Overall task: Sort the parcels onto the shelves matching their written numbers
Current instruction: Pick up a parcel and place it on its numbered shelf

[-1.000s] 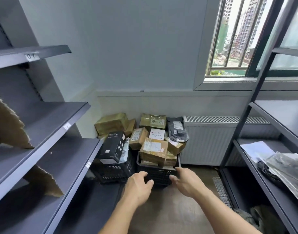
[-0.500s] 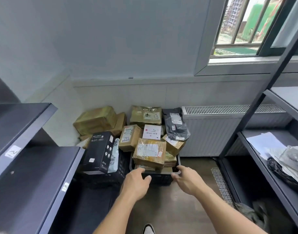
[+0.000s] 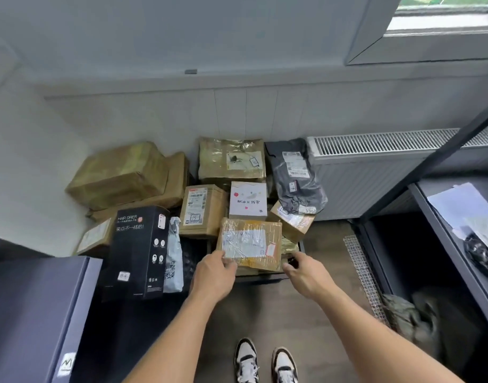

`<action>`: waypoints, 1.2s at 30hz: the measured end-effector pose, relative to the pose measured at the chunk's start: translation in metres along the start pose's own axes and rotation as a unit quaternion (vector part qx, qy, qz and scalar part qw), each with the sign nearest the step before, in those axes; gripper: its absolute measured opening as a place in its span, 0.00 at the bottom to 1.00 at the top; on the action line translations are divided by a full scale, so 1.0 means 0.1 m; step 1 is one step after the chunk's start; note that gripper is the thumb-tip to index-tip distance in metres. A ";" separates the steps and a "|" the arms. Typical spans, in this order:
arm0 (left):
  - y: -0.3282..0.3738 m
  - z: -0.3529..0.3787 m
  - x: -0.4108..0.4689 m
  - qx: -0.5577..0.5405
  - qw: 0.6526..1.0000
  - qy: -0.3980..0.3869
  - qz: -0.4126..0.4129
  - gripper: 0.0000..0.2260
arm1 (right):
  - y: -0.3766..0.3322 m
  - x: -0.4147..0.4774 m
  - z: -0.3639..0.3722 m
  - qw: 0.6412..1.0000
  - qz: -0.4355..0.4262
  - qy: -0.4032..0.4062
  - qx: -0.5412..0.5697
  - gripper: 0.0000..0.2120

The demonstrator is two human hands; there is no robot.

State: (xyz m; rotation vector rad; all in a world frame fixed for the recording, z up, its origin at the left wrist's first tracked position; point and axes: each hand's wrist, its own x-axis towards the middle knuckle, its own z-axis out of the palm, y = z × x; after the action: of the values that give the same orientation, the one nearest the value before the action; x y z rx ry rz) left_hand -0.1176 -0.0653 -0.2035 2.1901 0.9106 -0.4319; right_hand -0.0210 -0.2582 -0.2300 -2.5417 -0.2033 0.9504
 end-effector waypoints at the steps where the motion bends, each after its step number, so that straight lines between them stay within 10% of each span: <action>1: -0.02 0.02 0.11 0.002 1.000 0.000 -0.002 0.22 | 0.00 0.11 0.05 1.000 0.005 -0.002 0.008 0.19; 19: -0.14 0.42 1.12 0.002 0.998 0.003 -0.059 0.18 | 0.14 1.08 0.57 0.962 0.100 -0.034 0.253 0.15; 36: 0.68 0.00 0.04 -0.066 0.992 0.101 -0.043 0.14 | -0.01 0.27 -0.72 0.970 -0.022 -0.027 0.239 0.12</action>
State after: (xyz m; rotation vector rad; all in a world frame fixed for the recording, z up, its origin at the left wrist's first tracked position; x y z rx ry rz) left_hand -0.0659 -0.0973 -0.1725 2.1054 1.1144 -0.1853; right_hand 0.0466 -0.2739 -0.1972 -2.0639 -0.0375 0.9226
